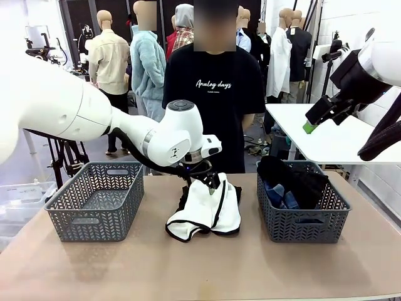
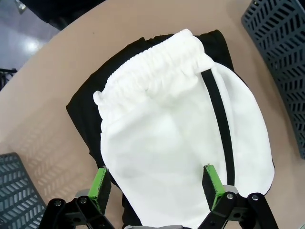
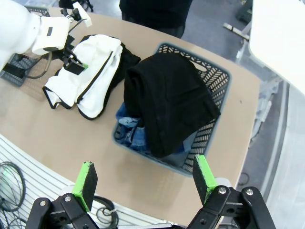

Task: Sort the tops and bottoms.
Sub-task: Lift clothes from the center of the table with your left hand.

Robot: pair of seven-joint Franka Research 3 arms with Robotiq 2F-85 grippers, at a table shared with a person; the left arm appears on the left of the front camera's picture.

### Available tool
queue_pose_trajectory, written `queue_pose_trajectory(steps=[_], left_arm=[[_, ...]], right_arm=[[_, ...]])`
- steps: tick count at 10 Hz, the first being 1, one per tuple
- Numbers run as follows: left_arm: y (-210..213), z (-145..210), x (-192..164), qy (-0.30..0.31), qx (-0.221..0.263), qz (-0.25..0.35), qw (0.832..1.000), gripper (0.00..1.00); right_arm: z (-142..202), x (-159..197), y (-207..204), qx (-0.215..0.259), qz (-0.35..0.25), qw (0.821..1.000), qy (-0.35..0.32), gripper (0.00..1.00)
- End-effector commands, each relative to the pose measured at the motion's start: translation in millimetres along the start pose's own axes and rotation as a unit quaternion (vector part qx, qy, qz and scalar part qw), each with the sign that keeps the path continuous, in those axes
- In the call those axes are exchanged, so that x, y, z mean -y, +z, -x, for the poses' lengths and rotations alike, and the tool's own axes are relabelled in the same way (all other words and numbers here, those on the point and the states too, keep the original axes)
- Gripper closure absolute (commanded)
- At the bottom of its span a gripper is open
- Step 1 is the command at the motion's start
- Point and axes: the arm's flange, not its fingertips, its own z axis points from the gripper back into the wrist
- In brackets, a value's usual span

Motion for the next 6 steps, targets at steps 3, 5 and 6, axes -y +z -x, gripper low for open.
queue_pose_trajectory(steps=[3,5,6], left_arm=[[-18,6,-6,0.064,-0.033,0.048,0.996,0.0],[-24,4,-1,0.05,-0.039,0.055,0.996,0.0],[-22,2,1,0.043,-0.047,0.048,0.997,0.17]], right_arm=[[3,1,-2,-0.002,0.003,1.0,0.003,0.0],[3,1,-2,-0.002,0.003,1.0,0.003,0.0],[3,1,-2,-0.002,0.003,1.0,0.003,0.0]])
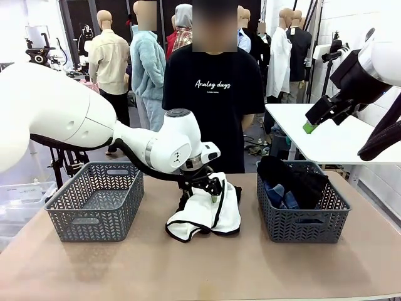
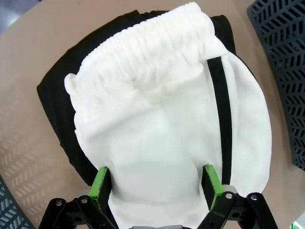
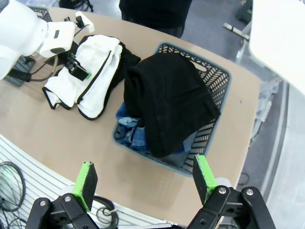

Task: Sort the tops and bottoms.
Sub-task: Lift clothes from the center of the table with your left hand.

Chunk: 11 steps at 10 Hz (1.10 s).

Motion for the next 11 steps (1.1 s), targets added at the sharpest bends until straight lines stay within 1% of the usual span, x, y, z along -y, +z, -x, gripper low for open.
queue_pose_trajectory(steps=[1,4,5,8,9,11], left_arm=[[6,-5,1,-0.007,-0.015,-0.011,1.0,0.37],[10,-6,3,0.004,-0.021,-0.031,0.999,0.96],[12,-5,6,0.004,-0.024,-0.038,0.999,1.0],[15,-5,4,0.018,-0.027,-0.039,0.999,1.0],[17,-4,4,0.02,-0.023,-0.041,0.999,1.0],[29,-5,9,0.014,0.001,-0.048,0.999,1.0]], right_arm=[[3,1,-2,-0.002,0.003,1.0,0.003,0.0],[3,1,-2,-0.002,0.003,1.0,0.003,0.0],[3,1,-2,-0.002,0.003,1.0,0.003,0.0],[3,1,-2,-0.002,0.003,1.0,0.003,0.0],[3,1,-2,-0.002,0.003,1.0,0.003,0.0],[3,1,-2,-0.002,0.003,1.0,0.003,0.0]])
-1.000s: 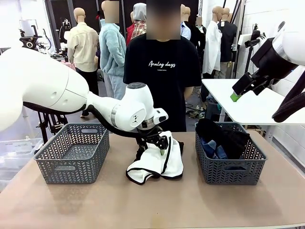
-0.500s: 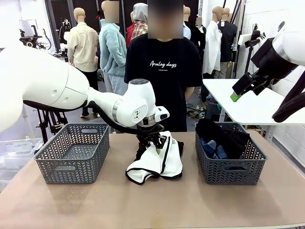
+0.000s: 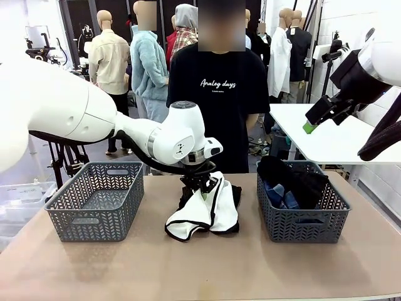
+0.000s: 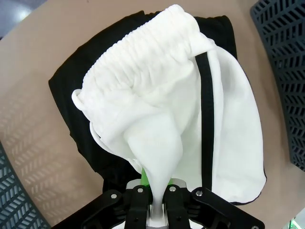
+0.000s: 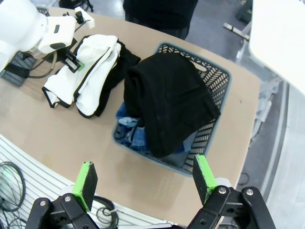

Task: Sort the tops and bottoms.
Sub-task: Lift clothes from the center of the table with your left hand.

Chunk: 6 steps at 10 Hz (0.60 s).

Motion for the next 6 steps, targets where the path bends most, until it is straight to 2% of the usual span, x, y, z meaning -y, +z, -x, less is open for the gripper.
queue_pose_trajectory(steps=[1,3,4,6], left_arm=[[24,1,10,-0.005,0.032,-0.047,0.998,1.0],[52,-3,31,-0.038,0.058,-0.08,0.994,1.0],[66,-7,43,-0.053,0.047,-0.062,0.996,1.0],[94,-16,62,-0.083,0.062,-0.1,0.99,1.0]], right_arm=[[3,1,-2,-0.002,0.003,1.0,0.003,0.0],[3,1,-2,-0.002,0.003,1.0,0.003,0.0],[3,1,-2,-0.002,0.003,1.0,0.003,0.0],[3,1,-2,-0.002,0.003,1.0,0.003,0.0]])
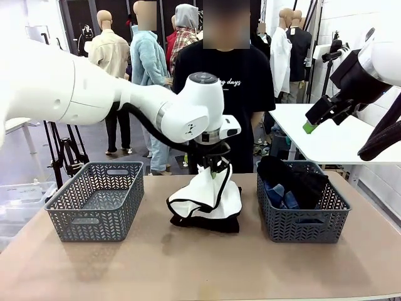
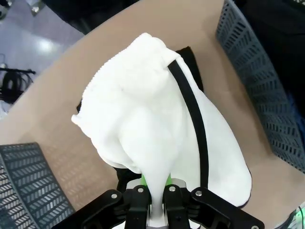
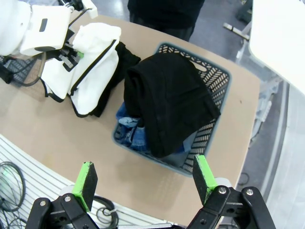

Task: Sort the tops and bottoms.
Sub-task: Lift clothes from the center of the table with your left hand.

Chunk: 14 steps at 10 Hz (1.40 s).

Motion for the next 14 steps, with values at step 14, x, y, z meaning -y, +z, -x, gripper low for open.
queue_pose_trajectory(steps=[14], left_arm=[[137,-20,34,-0.018,0.081,-0.116,0.99,1.0]], right_arm=[[3,1,-3,-0.002,0.003,1.0,0.003,0.0]])
